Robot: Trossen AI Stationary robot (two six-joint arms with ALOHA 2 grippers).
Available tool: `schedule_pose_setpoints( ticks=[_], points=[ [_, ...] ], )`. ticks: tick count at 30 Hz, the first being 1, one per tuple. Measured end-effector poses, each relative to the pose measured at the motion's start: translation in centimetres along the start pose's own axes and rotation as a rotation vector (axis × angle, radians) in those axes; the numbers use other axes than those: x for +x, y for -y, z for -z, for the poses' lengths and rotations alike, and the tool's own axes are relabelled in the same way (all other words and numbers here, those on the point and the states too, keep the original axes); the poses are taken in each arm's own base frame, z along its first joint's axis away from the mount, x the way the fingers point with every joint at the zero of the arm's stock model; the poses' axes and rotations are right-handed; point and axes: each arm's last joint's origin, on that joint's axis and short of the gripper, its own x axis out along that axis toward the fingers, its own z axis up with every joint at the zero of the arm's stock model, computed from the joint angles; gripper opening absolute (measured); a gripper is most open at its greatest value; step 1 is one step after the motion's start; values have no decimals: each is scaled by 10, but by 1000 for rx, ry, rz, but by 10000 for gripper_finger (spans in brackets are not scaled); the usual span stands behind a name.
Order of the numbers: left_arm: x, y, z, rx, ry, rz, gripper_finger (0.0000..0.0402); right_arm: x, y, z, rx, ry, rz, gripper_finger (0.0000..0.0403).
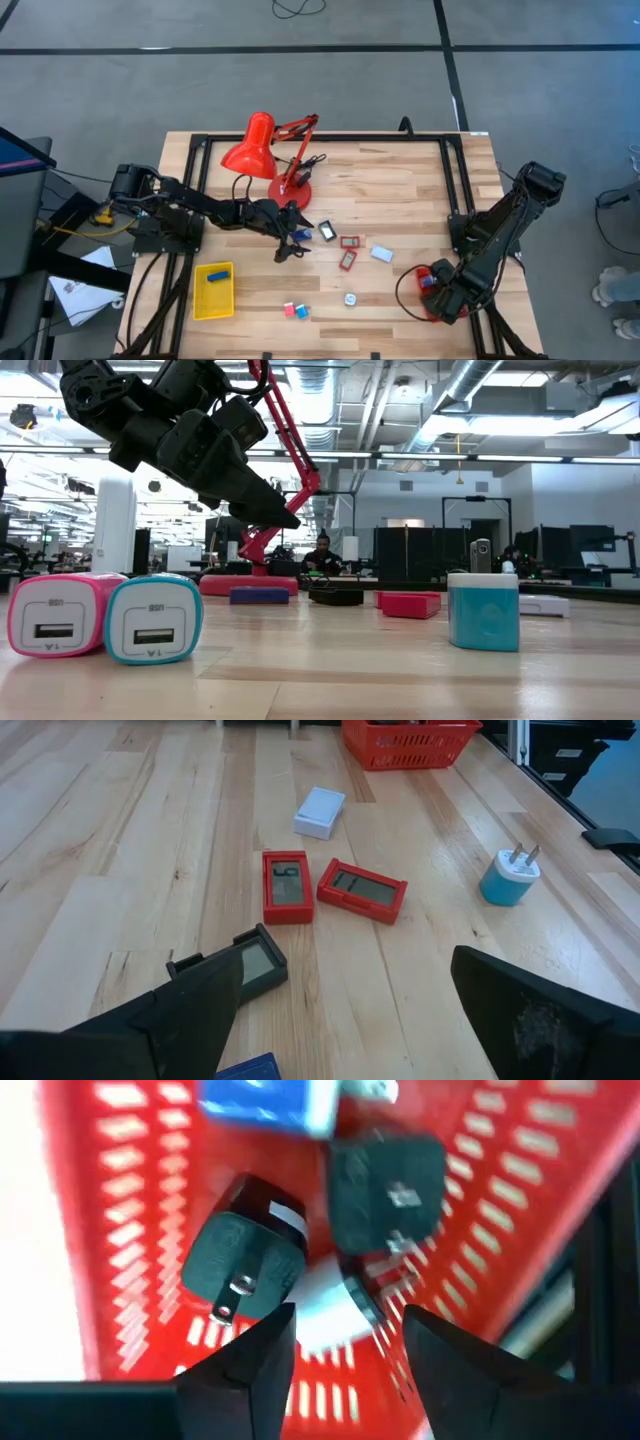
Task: Pick & Place Office items
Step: Put the dark blue digital timer into the yellow bin
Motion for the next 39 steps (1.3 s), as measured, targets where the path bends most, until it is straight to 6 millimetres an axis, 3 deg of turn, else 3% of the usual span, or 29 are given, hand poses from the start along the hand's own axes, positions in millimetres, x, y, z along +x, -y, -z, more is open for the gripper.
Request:
schedule_pose_setpoints(
  ticks=[8,13,17,20,23,28,36,39],
  points=[
    [0,0,0,0,0,0,353,-2,-1,-1,-47,16,-10,153],
    [0,0,1,-2,-15,-1,352,-24,-2,5,-53,59,32,139],
    [0,0,4,-5,-39,-1,353,-47,-4,8,-54,183,5,133],
    [0,0,5,-7,-56,-2,353,-57,-13,0,-99,393,-124,133],
    [0,0,6,-7,-63,-2,352,-63,-24,-16,-143,622,-216,135],
    [0,-1,7,-7,-68,-43,359,-72,-39,-55,-290,721,-117,160],
    [-3,-2,24,-61,-238,-159,363,-76,-53,-128,-473,755,7,269],
    [-3,-4,22,-56,-218,-203,359,-76,-55,-155,-486,781,8,302]
  ],
)
